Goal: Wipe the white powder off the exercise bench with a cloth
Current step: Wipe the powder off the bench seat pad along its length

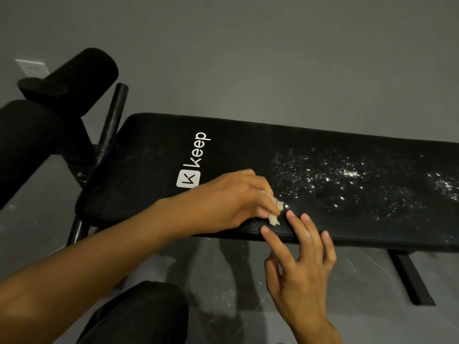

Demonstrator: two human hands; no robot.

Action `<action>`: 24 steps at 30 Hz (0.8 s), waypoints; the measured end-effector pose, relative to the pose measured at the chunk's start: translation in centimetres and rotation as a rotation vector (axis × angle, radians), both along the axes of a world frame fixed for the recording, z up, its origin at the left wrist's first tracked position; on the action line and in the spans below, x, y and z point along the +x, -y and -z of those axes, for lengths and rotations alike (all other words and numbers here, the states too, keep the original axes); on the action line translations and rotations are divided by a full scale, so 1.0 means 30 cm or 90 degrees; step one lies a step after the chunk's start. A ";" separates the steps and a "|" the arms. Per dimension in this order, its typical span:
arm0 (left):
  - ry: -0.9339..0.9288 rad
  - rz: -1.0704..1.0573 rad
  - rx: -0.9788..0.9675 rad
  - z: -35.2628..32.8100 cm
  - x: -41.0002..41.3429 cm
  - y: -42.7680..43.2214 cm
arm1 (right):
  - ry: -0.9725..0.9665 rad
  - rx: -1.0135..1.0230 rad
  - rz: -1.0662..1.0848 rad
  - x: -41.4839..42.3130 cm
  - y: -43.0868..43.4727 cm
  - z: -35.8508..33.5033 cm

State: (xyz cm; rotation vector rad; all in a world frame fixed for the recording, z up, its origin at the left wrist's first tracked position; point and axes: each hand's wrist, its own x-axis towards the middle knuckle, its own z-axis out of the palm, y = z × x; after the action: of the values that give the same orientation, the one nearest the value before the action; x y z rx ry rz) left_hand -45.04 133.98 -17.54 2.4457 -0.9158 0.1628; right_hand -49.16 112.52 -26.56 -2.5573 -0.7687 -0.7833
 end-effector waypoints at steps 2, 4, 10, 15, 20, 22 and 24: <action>0.035 -0.064 0.004 0.011 0.016 -0.010 | 0.001 0.000 0.001 -0.001 0.000 0.001; 0.066 -0.172 -0.017 0.028 0.047 -0.009 | -0.001 0.005 0.002 0.000 0.000 0.001; 0.044 -0.056 0.034 0.010 0.002 0.027 | 0.001 0.003 -0.003 -0.002 -0.001 0.000; 0.018 -0.140 0.047 -0.038 0.115 0.026 | 0.000 0.011 -0.002 -0.006 -0.002 0.001; 0.000 -0.114 0.047 -0.028 0.058 0.050 | -0.007 0.000 -0.003 -0.006 0.007 -0.009; -0.023 -0.050 0.022 -0.027 -0.026 0.051 | -0.002 -0.001 -0.006 -0.006 0.006 -0.008; -0.031 -0.028 0.025 -0.015 -0.054 0.046 | -0.001 0.003 -0.008 -0.004 0.005 -0.006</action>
State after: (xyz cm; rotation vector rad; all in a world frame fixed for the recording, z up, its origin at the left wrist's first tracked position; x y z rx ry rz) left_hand -46.65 132.60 -17.08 2.4953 -0.8518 0.1007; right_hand -49.28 112.36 -26.38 -2.5468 -0.7810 -0.7785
